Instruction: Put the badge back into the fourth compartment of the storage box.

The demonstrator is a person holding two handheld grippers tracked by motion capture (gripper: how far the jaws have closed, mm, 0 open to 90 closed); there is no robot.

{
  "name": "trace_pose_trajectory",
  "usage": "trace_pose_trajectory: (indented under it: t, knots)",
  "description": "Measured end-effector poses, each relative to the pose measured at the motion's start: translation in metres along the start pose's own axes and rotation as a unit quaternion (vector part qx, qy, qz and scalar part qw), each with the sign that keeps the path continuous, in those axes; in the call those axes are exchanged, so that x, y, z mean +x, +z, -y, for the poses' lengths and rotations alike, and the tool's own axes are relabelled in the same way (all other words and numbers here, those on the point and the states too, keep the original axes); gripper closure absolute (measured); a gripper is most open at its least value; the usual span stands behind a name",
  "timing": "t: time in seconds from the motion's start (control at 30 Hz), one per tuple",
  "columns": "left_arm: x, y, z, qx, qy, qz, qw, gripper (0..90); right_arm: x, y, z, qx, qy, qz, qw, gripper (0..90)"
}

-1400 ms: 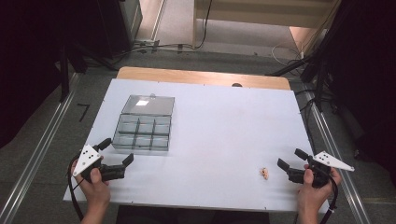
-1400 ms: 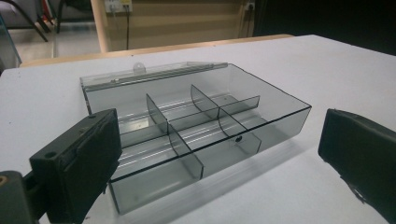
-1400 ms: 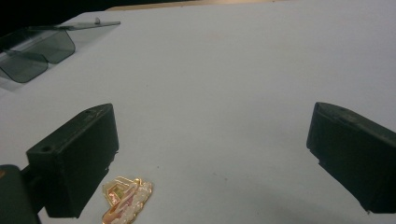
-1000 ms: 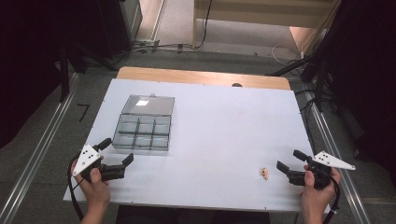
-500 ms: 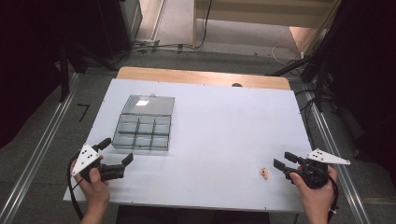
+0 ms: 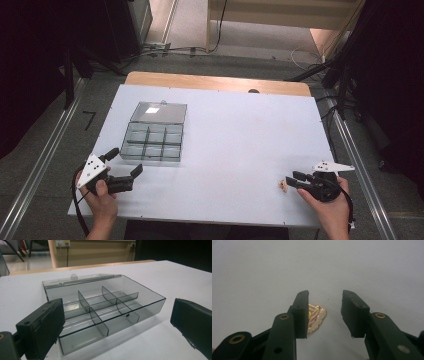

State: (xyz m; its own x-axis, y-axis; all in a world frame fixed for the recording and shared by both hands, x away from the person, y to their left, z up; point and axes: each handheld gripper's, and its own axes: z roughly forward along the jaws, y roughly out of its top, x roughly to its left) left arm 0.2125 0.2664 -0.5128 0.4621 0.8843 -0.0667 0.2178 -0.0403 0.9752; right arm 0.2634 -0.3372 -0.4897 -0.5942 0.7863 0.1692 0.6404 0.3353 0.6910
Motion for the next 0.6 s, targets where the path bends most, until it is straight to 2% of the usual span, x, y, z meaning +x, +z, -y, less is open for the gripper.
trace_pose_trajectory:
  t: [0.07, 0.2, 0.6]
  knots:
    - [0.000, 0.000, 0.000, 0.001, 0.001, 0.000, 1.0000, 0.0, 0.000, 0.002, 0.001, 0.008, -0.003, -0.007, 0.9999, 56.6]
    - [0.000, 0.000, 0.000, 0.001, -0.001, -0.001, 1.0000, 0.0, 0.001, 0.006, 0.001, 0.026, -0.005, -0.005, 0.9996, 57.1]
    - [0.001, 0.000, 0.000, 0.000, -0.004, -0.002, 1.0000, 0.0, 0.007, 0.018, 0.001, 0.056, -0.022, -0.007, 0.9981, 57.2]
